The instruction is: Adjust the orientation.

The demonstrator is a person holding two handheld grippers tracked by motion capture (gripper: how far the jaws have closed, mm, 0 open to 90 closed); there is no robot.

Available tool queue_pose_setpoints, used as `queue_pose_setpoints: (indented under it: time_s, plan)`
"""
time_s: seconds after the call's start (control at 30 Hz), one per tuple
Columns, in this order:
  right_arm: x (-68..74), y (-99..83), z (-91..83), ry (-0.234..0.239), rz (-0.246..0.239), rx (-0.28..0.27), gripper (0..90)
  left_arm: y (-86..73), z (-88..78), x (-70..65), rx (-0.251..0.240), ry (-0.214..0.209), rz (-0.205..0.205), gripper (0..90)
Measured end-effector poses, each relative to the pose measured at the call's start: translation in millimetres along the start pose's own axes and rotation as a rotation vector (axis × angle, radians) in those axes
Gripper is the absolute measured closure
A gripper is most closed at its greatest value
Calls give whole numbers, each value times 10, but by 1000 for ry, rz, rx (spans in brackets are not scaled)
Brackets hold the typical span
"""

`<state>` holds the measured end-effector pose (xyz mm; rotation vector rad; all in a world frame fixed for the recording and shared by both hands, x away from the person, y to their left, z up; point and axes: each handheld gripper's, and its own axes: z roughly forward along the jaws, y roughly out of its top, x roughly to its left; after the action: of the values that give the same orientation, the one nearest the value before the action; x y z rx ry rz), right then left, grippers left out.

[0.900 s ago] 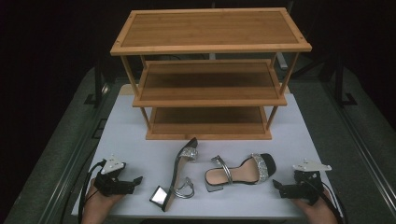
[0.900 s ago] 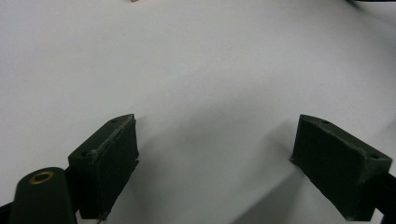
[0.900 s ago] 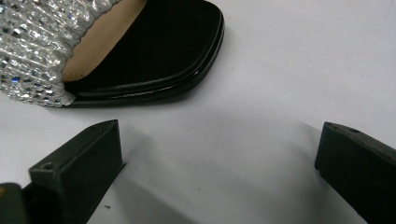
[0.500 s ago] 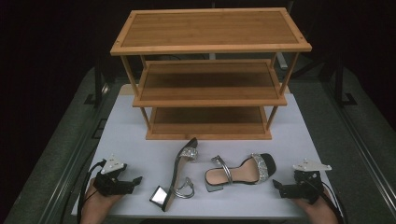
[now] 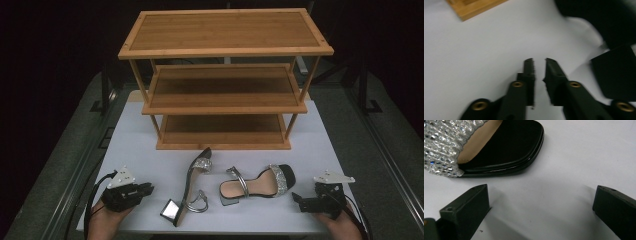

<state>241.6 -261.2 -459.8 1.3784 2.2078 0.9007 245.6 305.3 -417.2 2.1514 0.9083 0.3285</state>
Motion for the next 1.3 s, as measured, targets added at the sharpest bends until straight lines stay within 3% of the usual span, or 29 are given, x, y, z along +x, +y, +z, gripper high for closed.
queue_pose_setpoints:
  time_s: [0.2,0.7,1.07,1.3]
  plan:
    - [-1,-1,0,0,-1,-1,1,118,-110,-148,-51,-98,0,899]
    - [0,-2,-1,0,0,-1,1,203,-116,-522,-71,-210,64,899]
    - [1,-3,-1,0,0,-3,2,170,-31,-558,-40,-214,70,899]
    - [2,-4,-1,-1,0,-3,2,175,-50,-550,-32,-184,80,900]
